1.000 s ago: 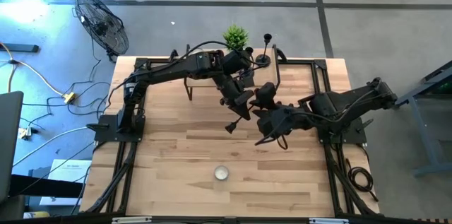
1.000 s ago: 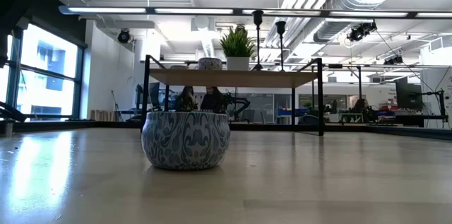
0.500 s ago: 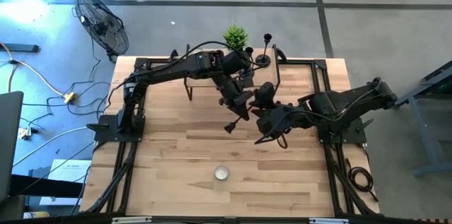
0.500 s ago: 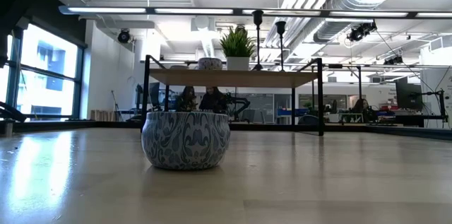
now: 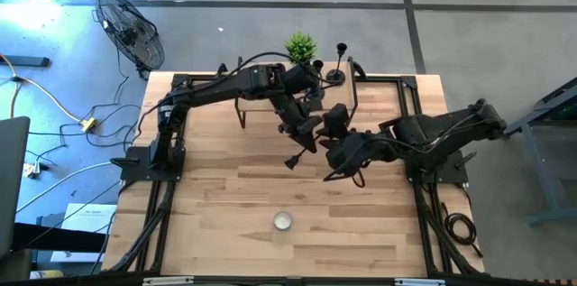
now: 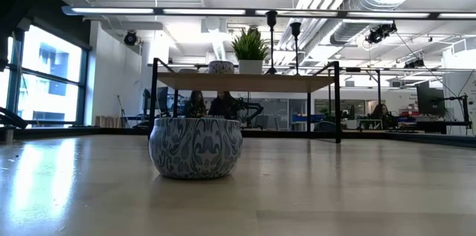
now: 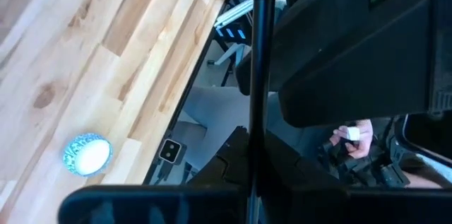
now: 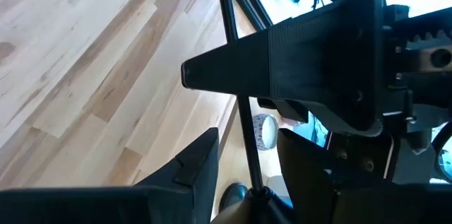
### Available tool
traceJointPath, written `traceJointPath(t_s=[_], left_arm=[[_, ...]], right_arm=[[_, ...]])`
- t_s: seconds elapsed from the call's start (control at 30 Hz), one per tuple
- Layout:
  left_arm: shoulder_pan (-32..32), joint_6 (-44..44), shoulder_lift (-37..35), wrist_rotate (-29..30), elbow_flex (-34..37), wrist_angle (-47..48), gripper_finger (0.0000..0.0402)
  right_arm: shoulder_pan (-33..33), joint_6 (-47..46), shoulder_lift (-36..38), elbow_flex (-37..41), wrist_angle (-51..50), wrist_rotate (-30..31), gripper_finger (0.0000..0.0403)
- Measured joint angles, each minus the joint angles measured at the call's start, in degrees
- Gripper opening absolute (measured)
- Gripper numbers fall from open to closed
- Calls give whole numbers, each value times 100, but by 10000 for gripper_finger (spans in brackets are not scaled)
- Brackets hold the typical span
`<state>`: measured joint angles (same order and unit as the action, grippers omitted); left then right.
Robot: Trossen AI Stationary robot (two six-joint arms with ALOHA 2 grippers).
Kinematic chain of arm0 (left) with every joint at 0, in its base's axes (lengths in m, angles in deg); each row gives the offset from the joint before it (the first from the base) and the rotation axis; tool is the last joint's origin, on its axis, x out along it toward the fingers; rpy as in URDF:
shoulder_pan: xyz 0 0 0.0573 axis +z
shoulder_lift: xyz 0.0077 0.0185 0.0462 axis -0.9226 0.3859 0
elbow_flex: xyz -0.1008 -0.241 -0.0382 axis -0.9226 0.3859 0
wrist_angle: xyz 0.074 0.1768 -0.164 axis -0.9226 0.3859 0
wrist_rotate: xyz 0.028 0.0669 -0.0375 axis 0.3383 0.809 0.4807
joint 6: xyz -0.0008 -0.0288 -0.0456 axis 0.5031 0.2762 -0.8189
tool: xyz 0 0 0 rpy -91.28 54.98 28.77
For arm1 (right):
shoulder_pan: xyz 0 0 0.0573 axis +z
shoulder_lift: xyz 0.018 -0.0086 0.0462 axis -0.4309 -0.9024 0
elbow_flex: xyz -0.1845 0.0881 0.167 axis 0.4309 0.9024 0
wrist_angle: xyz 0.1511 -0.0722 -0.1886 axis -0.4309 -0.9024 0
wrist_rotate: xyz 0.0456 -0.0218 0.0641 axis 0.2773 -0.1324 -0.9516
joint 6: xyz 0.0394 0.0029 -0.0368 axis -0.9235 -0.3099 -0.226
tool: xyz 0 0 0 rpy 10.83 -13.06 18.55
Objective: Pick & Place candle stick holders
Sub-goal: Put the black left candle holder on the shelf
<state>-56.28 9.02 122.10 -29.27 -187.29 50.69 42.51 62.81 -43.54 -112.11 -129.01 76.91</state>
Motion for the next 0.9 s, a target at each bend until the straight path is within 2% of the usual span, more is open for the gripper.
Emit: traceJointPath(t_s=[0.5,0.67,0.9], left_arm=[[61,390,-1,97,0,340,5],[64,389,-1,88,0,327,5],[66,220,-2,53,0,101,5]], right_arm=[[-10,-66,-172,2,-2,282,131],[-10,-65,-172,2,6,335,100],[-7,-55,-174,8,29,612,32]])
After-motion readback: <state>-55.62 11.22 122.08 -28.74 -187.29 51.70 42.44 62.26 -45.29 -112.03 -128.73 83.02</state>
